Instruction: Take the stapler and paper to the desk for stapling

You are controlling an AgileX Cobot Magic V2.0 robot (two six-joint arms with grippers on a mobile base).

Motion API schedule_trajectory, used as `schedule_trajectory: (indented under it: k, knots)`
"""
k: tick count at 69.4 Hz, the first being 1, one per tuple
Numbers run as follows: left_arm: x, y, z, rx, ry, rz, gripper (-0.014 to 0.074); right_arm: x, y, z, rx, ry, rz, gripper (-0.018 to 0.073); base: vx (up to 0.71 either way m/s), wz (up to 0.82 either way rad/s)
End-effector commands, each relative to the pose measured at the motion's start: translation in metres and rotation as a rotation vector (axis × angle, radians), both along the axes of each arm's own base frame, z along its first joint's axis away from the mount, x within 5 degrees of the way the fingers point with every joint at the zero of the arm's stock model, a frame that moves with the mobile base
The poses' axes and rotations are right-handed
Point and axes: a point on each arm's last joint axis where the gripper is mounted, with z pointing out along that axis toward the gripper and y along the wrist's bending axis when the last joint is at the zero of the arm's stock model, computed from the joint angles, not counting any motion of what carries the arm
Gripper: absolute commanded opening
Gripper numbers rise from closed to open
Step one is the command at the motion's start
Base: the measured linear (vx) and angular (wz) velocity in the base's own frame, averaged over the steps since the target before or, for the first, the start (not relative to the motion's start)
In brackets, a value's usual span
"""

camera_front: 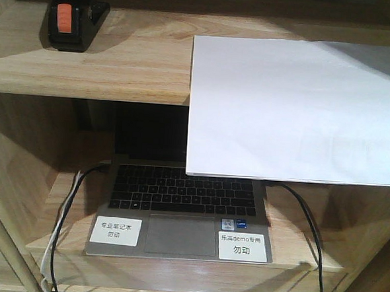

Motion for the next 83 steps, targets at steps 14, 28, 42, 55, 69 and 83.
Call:
schedule_trajectory:
  k: [14,28,42,55,69,83]
  knots:
    - [-0.001,0.000,0.005,-0.007,-0.085,-0.004,-0.0006,-0.001,0.000,0.007,-0.015,-0.084,-0.004,-0.0007,0.00,0.00]
    - [-0.001,0.000,0.006,-0.006,-0.104,-0.005,-0.0006,-0.001,0.000,0.007,-0.015,-0.085,-0.004,-0.0007,0.00,0.00]
    - [-0.001,-0.001,0.011,-0.053,-0.152,-0.008,-0.0006,-0.001,0.000,0.010,-0.016,-0.123,-0.004,-0.0006,0.00,0.00]
    - [-0.005,-0.001,0.029,-0.114,-0.355,-0.029,-0.0006,-0.006,0.000,0.035,-0.029,-0.362,-0.003,-0.0006,0.00,0.00]
    - [-0.026,-0.003,0.088,-0.099,-0.696,-0.058,-0.0006,-0.025,0.001,0.093,-0.038,-0.600,-0.005,-0.0006,0.00,0.00]
    - [-0.066,-0.003,0.176,-0.085,-0.842,-0.061,-0.0006,-0.060,0.002,0.166,-0.044,-0.817,-0.006,-0.0006,0.00,0.00]
